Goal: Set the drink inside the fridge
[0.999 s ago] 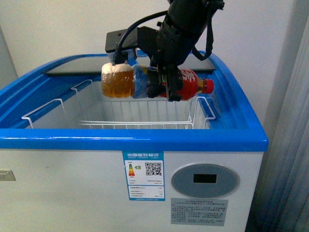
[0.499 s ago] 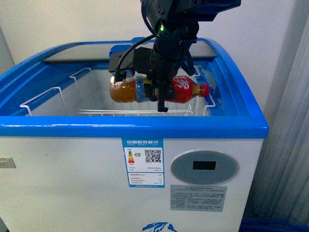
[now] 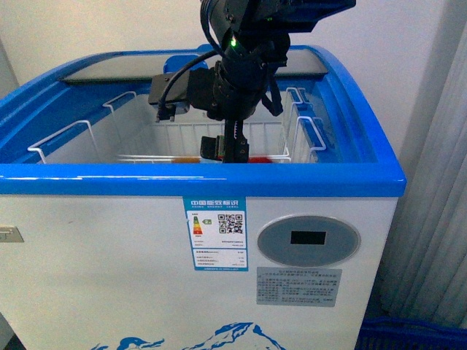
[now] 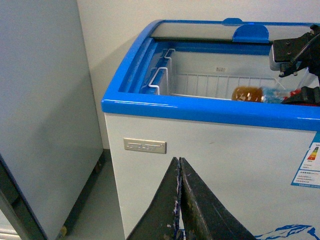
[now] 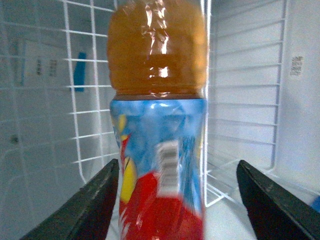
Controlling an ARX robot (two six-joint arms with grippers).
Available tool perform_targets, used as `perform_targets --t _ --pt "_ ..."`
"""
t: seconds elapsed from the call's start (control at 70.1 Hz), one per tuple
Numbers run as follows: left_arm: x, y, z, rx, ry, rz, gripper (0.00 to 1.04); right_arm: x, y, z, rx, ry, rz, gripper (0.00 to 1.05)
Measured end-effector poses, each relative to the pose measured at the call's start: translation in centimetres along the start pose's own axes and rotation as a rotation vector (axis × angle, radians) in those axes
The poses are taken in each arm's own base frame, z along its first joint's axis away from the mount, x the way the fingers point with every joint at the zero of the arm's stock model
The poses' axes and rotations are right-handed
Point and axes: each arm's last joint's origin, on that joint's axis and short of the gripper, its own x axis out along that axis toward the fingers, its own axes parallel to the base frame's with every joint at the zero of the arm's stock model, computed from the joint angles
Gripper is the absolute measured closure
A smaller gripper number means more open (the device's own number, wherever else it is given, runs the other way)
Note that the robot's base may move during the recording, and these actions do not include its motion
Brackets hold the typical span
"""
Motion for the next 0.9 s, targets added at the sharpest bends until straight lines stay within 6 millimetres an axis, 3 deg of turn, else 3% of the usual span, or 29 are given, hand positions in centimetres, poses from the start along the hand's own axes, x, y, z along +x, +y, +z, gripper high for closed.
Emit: perform_targets --t 0.114,0.3,0.428,0.557,0.628,0.685,0.785,0.899 --pt "-0.2 0.0 0.0 0.000 0.001 0.000 1.02 -1.8 -0.8 0.4 0.040 -0.034 0.000 0.06" --pt "-1.2 0.0 -0.5 0.000 0.030 0.000 1.02 -6.4 -3.4 -0.2 0.159 -0.091 -0.032 0.08" --pt "-1.5 0.0 -0.3 0.000 0.008 0.000 1.02 -12.0 -6.2 -2.4 0.361 -0.135 -0.175 0.08" --pt "-1.5 0.0 -0.3 0.000 0.005 0.000 1.02 -18.4 -6.9 -5.2 0.619 -0.188 -0.312 0.08" --pt "-1.5 0.0 -0.3 0.000 0.006 0.000 1.02 -22.2 -5.6 -6.7 0.781 -0.212 -0.344 0.08" --pt "-1.5 0.0 -0.3 0.000 0.006 0.000 1.02 -25.5 -3.5 -7.9 0.891 -0.227 -0.338 0.08" --pt "-1.5 0.0 -0.3 0.000 0.006 0.000 1.02 -31.0 2.2 -9.9 1.075 -0.242 -0.270 0.08" --pt "-1.5 0.0 -0.3 0.000 0.006 0.000 1.02 -35.3 8.7 -11.6 1.240 -0.221 -0.223 0.08"
